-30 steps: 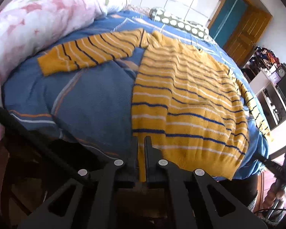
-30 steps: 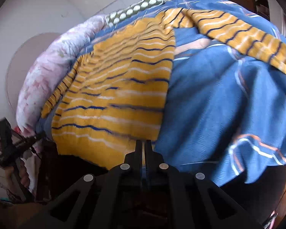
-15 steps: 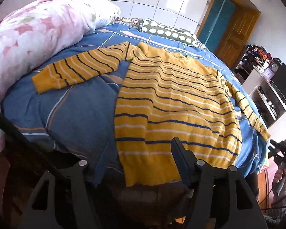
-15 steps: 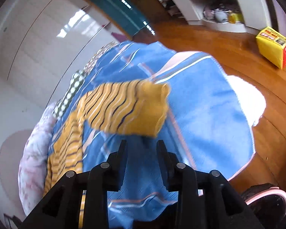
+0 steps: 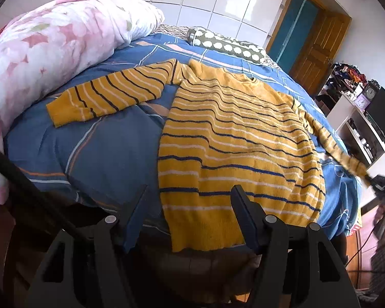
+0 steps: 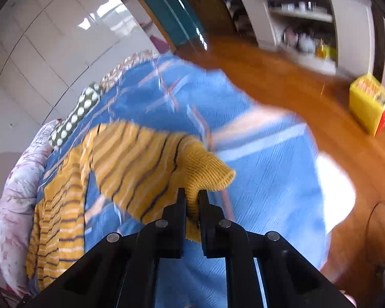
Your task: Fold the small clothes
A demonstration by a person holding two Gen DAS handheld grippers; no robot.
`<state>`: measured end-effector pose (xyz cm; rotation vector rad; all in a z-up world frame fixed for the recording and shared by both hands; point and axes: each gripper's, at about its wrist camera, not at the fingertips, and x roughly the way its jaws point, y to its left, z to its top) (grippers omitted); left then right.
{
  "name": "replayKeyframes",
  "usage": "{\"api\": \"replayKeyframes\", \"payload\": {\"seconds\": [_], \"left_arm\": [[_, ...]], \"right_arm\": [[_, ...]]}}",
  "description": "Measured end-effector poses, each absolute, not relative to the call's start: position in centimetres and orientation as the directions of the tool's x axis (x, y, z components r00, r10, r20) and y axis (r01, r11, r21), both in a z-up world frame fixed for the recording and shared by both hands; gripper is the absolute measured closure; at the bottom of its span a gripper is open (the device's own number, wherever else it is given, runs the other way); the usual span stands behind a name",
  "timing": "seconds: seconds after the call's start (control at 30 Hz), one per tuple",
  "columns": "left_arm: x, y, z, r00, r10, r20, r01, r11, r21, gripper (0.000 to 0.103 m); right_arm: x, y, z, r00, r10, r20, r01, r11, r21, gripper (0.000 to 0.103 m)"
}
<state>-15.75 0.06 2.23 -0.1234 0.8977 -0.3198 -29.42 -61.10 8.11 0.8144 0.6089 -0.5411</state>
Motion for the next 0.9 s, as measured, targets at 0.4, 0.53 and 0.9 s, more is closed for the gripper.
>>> {"api": "replayKeyframes", "payload": {"seconds": [0.4, 0.53, 0.9], "left_arm": [[-15.1, 0.1, 2.9, 0.597, -0.338, -0.727, 0.242, 0.940, -0.239, 0.040], [-14.6, 0.5, 3.6, 0.615, -0.365, -0.699, 0.256, 0.931, -0.261, 0.040], [-14.1, 6.9, 2.9, 0.651, -0.372, -0.662, 0.176, 0.922, -0.345, 0.038]], "right_arm": [[-22.9, -63.9, 17.2, 0.676, -0.304, -0.671, 0.675, 0.619, 0.401, 0.095], [-14.2, -56.5, 17.8, 0.742, -0.114, -0.661, 0.509, 0.737, 0.445, 0.095], [7.3, -30.9, 15.2, 0.679, 0.269, -0.683, 0.068, 0.903, 0.423, 0.095]]}}
